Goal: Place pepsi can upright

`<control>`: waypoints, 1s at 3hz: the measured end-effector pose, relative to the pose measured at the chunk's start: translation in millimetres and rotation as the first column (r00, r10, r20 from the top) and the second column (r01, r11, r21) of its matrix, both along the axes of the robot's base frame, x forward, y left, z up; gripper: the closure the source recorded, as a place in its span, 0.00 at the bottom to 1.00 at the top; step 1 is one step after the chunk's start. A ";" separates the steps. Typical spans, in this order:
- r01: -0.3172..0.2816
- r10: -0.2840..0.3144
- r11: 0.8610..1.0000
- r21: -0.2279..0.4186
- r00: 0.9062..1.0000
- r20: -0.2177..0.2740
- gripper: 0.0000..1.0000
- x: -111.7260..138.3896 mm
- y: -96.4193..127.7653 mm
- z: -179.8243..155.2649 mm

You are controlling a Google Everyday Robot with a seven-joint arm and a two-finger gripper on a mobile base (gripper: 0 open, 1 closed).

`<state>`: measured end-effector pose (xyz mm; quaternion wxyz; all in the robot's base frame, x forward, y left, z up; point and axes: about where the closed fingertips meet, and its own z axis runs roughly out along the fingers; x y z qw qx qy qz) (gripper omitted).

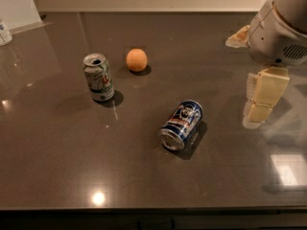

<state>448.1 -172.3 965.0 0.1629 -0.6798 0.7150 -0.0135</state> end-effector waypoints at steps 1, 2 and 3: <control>-0.137 0.137 0.991 0.007 0.991 -0.003 0.00 11.7 19.2 -16.4; -0.290 0.290 0.957 -0.002 0.957 -0.013 0.00 21.1 37.2 -35.3; -0.434 0.433 0.901 -0.009 0.901 -0.040 0.00 23.9 51.1 -58.0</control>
Offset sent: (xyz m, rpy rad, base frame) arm 0.0310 0.0552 -0.0600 -0.0218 0.0303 0.5092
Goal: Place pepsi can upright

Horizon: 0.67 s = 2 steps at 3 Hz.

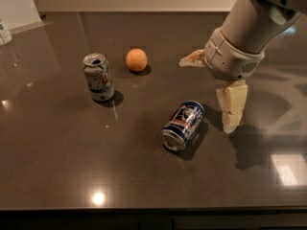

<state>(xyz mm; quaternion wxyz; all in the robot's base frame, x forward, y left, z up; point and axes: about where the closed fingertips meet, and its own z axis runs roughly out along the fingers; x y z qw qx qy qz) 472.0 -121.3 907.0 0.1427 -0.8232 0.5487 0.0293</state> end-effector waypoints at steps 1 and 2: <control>-0.140 0.140 0.990 -0.021 0.990 -0.011 0.00 -3.1 13.6 -17.3; -0.258 0.258 0.966 -0.023 0.966 -0.011 0.00 -12.6 27.3 -27.1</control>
Offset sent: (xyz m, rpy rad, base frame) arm -0.0264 0.0423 -0.0411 -0.0280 0.0174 0.4239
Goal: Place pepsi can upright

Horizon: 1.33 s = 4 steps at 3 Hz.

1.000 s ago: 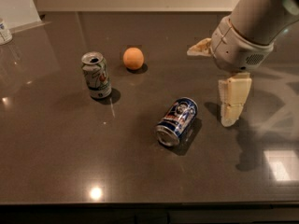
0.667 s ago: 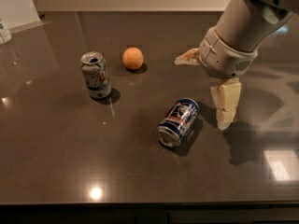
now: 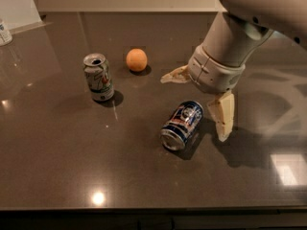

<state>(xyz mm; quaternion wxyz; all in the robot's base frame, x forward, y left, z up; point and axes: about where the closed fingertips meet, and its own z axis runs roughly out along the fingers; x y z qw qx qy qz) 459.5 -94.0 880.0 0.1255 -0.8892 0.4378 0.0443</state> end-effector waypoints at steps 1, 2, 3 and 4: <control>-0.109 0.109 0.994 -0.003 0.994 0.019 0.00 -10.2 10.4 -8.1; -0.185 0.186 0.982 -0.025 0.982 0.033 0.00 -15.4 16.2 -17.5; -0.242 0.245 0.968 -0.068 0.968 0.047 0.02 -16.2 16.3 -26.7; -0.282 0.289 0.952 -0.118 0.956 0.050 0.18 -14.5 11.9 -34.0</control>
Offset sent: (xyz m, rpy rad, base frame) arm -0.0216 0.0212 -0.0295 -0.0472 -0.0484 0.2814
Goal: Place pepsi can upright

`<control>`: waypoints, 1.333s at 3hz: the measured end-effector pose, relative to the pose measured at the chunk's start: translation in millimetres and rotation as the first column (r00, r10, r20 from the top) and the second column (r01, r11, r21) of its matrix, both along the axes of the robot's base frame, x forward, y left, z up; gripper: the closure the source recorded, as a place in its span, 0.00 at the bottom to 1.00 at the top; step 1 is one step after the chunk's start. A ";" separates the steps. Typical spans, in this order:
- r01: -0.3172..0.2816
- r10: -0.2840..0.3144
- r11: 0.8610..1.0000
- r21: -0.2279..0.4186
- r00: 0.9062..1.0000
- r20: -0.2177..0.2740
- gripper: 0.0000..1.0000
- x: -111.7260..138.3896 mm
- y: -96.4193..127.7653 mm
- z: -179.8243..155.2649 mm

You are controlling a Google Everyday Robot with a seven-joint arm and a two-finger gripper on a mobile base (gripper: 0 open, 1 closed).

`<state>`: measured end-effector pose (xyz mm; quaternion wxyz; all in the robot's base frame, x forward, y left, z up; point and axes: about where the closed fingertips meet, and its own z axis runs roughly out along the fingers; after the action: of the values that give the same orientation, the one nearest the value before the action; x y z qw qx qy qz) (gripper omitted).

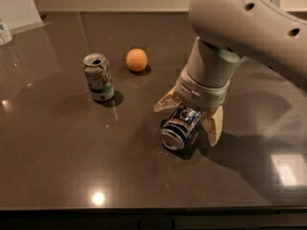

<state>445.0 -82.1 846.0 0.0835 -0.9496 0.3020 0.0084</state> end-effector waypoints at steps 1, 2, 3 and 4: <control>-0.032 0.032 0.999 -0.043 0.999 0.014 0.43 3.2 -7.2 -2.0; -0.049 0.051 0.996 -0.073 0.998 0.034 0.66 7.5 -13.9 0.7; -0.035 0.047 0.995 -0.094 0.990 0.130 0.89 20.6 -22.5 12.2; -0.002 0.019 0.998 -0.062 0.959 0.283 1.00 47.9 -30.3 34.5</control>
Offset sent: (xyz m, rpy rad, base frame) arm 0.0128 -0.0232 0.0044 -0.1092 -0.0551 0.0708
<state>492.8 -112.5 880.5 0.0968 -0.9447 0.2822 -0.1362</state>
